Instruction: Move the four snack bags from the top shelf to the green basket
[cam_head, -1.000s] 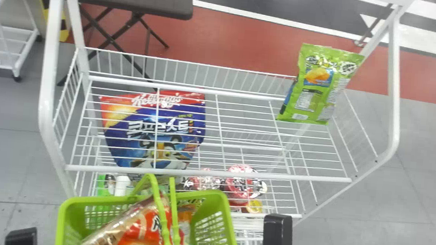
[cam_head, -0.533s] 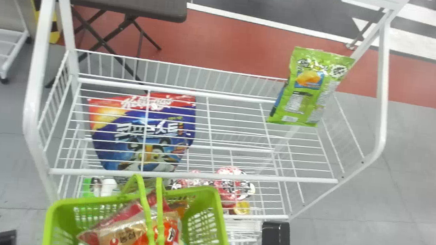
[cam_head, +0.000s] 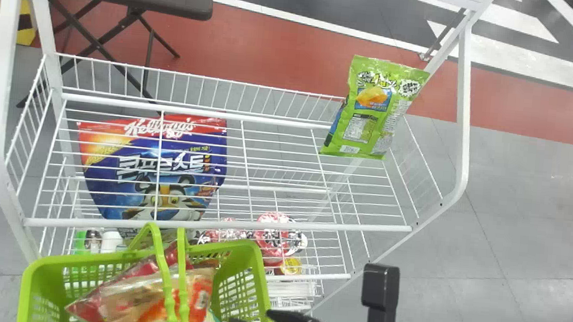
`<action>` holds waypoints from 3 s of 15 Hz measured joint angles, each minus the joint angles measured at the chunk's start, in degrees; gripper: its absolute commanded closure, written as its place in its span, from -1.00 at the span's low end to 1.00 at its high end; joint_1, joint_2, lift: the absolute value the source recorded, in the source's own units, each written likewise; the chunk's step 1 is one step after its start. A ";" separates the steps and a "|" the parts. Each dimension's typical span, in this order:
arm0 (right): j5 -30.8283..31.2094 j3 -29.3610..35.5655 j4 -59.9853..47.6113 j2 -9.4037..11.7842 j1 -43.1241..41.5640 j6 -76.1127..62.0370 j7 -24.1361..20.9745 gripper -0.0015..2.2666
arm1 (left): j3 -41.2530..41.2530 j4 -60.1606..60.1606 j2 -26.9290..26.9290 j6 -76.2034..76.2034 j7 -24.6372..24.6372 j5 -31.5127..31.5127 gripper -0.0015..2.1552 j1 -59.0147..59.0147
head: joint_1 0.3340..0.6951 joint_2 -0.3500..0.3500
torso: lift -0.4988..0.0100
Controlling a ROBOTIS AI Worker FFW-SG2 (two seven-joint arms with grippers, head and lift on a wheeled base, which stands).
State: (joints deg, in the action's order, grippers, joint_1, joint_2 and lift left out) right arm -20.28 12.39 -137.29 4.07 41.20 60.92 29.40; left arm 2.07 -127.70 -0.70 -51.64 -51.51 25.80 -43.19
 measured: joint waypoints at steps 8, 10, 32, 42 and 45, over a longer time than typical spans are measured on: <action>7.11 -0.04 7.16 -0.72 -9.24 -26.66 -9.69 -0.94 | 0.79 -0.74 0.04 -0.14 -0.42 -0.78 0.32 -0.58 | 1.00 -1.00 | 0.96; 9.97 -0.73 11.56 -0.75 -15.75 -28.34 -10.71 -0.94 | 1.30 -0.79 -0.02 -0.48 -0.64 -1.23 0.32 -0.53 | 1.00 -1.00 | 0.96; 22.18 7.78 45.83 3.18 -46.71 -38.48 -14.69 -0.63 | 3.81 -1.12 -0.83 -5.80 -2.37 -4.09 0.32 1.09 | 1.00 -1.00 | 0.96; 21.38 8.83 45.30 3.59 -45.28 -37.48 -9.34 0.93 | 3.84 -1.40 -1.01 -6.64 -2.10 -4.34 0.32 0.66 | 1.00 -1.00 | 0.96; 18.07 9.92 37.73 3.42 -40.05 -36.49 -9.06 0.93 | 3.53 -1.23 -1.08 -6.68 -1.57 -4.80 0.32 0.93 | 1.00 -1.00 | 0.96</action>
State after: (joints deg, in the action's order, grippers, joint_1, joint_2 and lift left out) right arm -2.22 22.32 -99.56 7.49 1.15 24.43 20.34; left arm 5.60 -128.93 -1.78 -58.32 -53.08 21.00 -42.26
